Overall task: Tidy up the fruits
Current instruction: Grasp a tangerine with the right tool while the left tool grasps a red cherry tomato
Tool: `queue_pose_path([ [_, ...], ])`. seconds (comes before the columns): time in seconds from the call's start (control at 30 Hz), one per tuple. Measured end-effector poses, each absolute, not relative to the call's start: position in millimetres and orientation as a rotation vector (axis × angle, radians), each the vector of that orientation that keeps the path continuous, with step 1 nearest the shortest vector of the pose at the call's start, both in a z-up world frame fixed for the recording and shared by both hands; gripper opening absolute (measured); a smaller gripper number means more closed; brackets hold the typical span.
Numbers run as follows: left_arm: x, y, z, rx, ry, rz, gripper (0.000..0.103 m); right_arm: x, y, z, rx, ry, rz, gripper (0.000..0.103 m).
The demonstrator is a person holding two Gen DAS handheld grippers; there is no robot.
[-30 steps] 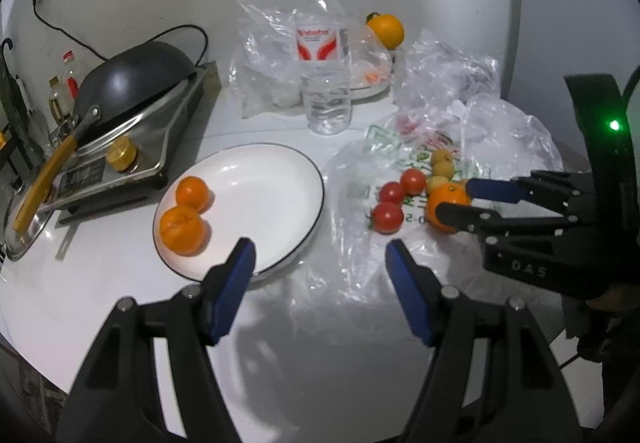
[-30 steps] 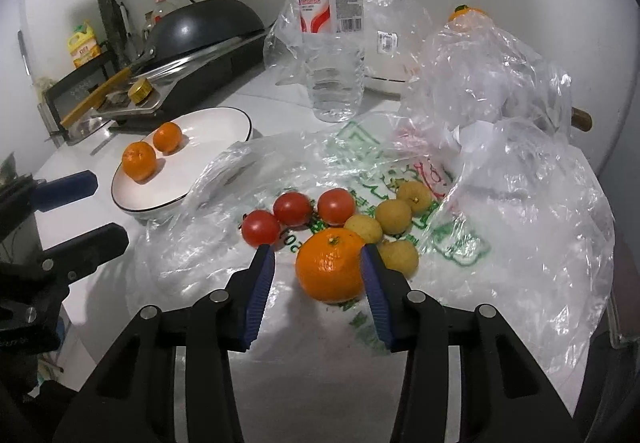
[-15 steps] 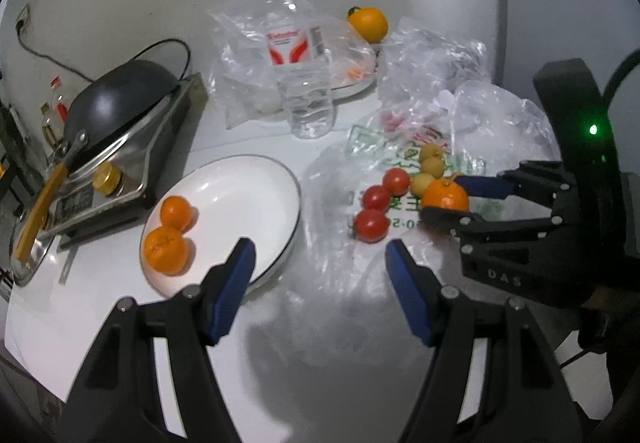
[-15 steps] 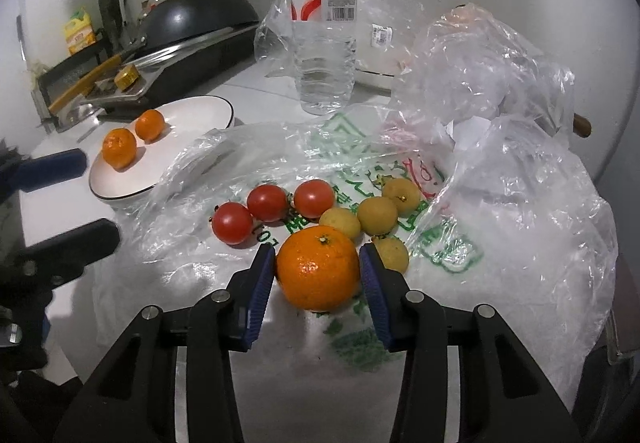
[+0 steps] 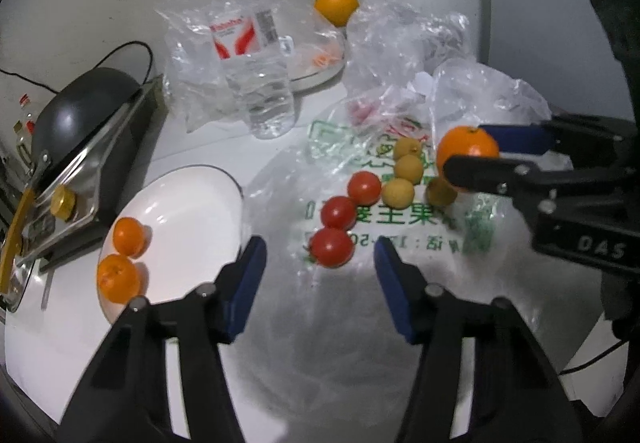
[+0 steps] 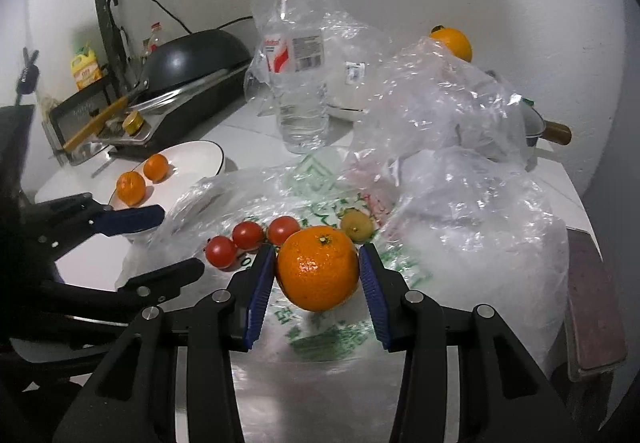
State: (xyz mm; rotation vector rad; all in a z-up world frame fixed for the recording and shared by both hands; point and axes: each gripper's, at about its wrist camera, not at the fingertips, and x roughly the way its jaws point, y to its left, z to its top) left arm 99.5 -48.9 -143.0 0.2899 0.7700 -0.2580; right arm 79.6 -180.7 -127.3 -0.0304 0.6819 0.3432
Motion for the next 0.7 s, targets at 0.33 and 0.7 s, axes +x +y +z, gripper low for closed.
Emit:
queue_pose_path([
  [0.33,125.6,-60.7,-164.5,0.299,0.841,-0.255,0.044,86.5,-202.1,-127.2,-0.002,0.678,0.34,0.046],
  [0.7,137.4,-64.1,-175.0,0.313,0.876,-0.278,0.03,96.1,-208.9,-134.7,0.01,0.695,0.331,0.046],
])
